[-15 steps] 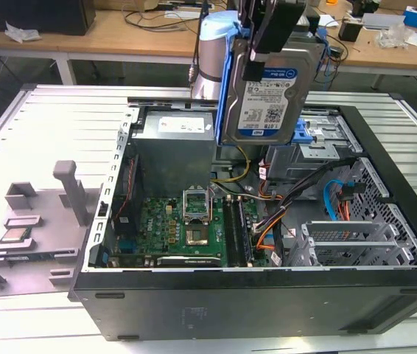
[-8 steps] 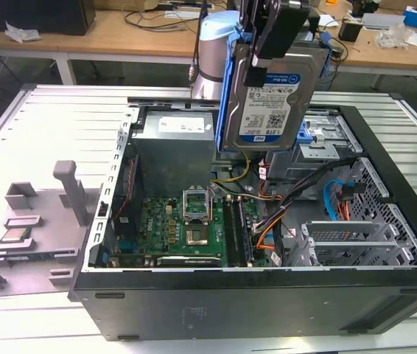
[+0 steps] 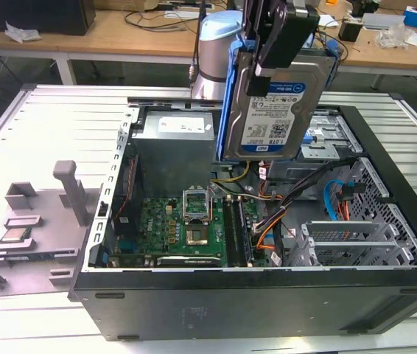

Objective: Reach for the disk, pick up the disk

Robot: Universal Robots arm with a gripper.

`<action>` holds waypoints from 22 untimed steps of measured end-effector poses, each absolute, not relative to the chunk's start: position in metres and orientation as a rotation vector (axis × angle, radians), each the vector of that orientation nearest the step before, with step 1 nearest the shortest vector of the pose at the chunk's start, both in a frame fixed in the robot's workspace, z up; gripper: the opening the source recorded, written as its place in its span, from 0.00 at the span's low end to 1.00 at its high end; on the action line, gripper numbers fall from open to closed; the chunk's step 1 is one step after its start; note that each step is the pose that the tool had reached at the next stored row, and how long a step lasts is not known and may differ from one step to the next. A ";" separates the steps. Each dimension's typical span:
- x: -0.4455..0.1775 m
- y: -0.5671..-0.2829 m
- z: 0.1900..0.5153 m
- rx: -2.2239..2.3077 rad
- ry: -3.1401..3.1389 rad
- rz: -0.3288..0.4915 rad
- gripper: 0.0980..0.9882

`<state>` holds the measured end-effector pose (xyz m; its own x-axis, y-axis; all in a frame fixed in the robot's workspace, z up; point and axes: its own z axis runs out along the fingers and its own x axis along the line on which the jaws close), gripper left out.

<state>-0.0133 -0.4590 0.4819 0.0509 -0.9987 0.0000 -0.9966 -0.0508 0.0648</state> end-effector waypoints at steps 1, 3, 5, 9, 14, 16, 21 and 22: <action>-0.013 -0.462 0.482 2.243 -2.131 -0.069 0.30; -0.013 -0.465 0.482 2.243 -2.131 -0.069 0.30; -0.013 -0.468 0.482 2.243 -2.131 -0.069 0.30; -0.013 -0.476 0.482 2.243 -2.131 -0.069 0.30; -0.013 -0.489 0.482 2.243 -2.131 -0.069 0.30; -0.013 -0.491 0.482 2.243 -2.131 -0.069 0.30; -0.013 -0.503 0.482 2.243 -2.131 -0.069 0.30; -0.013 -0.506 0.482 2.243 -2.131 -0.069 0.30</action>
<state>-0.0133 -0.5060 0.4819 0.0509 -0.9987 0.0001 -0.9966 -0.0507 0.0647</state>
